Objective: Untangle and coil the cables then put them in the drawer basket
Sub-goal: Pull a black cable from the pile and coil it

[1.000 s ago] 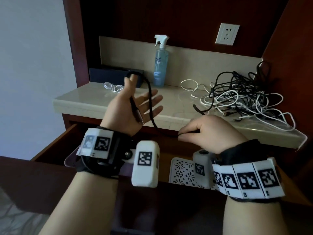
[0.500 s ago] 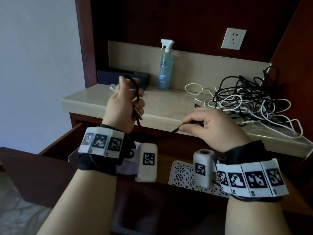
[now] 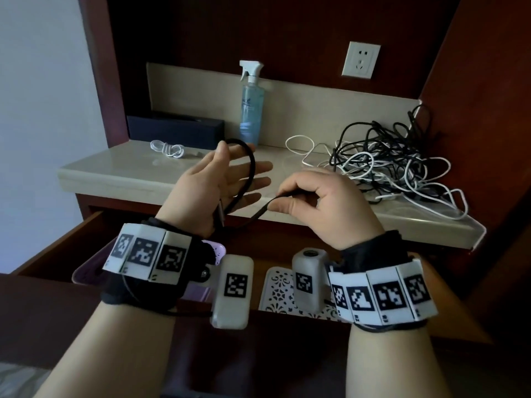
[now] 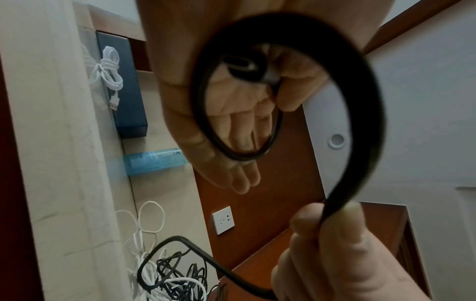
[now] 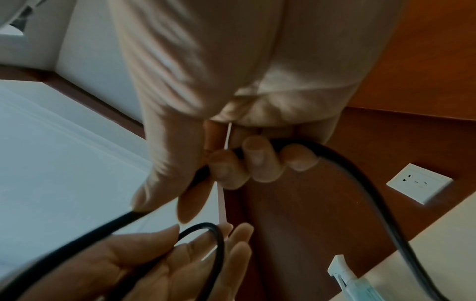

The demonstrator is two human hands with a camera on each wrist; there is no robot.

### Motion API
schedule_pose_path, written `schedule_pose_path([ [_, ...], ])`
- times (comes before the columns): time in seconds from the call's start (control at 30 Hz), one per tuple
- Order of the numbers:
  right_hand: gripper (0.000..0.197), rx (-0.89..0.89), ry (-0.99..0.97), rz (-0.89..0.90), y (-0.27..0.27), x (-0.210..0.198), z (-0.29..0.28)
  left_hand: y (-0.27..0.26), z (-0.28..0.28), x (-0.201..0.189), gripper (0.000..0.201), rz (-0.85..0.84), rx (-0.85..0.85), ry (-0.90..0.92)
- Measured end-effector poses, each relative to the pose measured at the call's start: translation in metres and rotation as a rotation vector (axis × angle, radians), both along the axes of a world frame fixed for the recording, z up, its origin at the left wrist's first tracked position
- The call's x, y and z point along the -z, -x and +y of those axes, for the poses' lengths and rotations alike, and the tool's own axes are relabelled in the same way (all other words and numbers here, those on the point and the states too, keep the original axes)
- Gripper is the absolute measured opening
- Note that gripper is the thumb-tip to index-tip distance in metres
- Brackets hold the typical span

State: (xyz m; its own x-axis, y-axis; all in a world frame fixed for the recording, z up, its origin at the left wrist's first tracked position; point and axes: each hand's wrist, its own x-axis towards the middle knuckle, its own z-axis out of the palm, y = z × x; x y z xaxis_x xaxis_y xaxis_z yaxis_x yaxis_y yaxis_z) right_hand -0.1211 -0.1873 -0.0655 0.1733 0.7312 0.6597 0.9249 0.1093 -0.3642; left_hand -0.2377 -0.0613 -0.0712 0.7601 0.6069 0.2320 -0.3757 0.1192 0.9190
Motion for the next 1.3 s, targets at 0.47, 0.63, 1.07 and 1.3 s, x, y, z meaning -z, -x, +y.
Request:
schedule_pose_path([
  [0.47, 0.007, -0.020, 0.191, -0.068, -0.006, 0.003, -0.003, 0.000, 0.012, 0.002, 0.033, -0.173, -0.111, 0.052],
  [0.63, 0.023, -0.096, -0.027, -0.056, -0.007, 0.001, 0.005, -0.001, 0.006, 0.008, 0.028, -0.077, -0.087, -0.053],
  [1.07, 0.029, -0.030, -0.053, -0.135, -0.001, -0.018, 0.024, 0.001, 0.004, 0.011, 0.032, 0.029, 0.187, 0.017],
  [1.3, 0.014, -0.098, -0.029, -0.201, 0.005, -0.020, 0.030, -0.002, -0.002, 0.014, 0.047, 0.087, 0.208, -0.071],
])
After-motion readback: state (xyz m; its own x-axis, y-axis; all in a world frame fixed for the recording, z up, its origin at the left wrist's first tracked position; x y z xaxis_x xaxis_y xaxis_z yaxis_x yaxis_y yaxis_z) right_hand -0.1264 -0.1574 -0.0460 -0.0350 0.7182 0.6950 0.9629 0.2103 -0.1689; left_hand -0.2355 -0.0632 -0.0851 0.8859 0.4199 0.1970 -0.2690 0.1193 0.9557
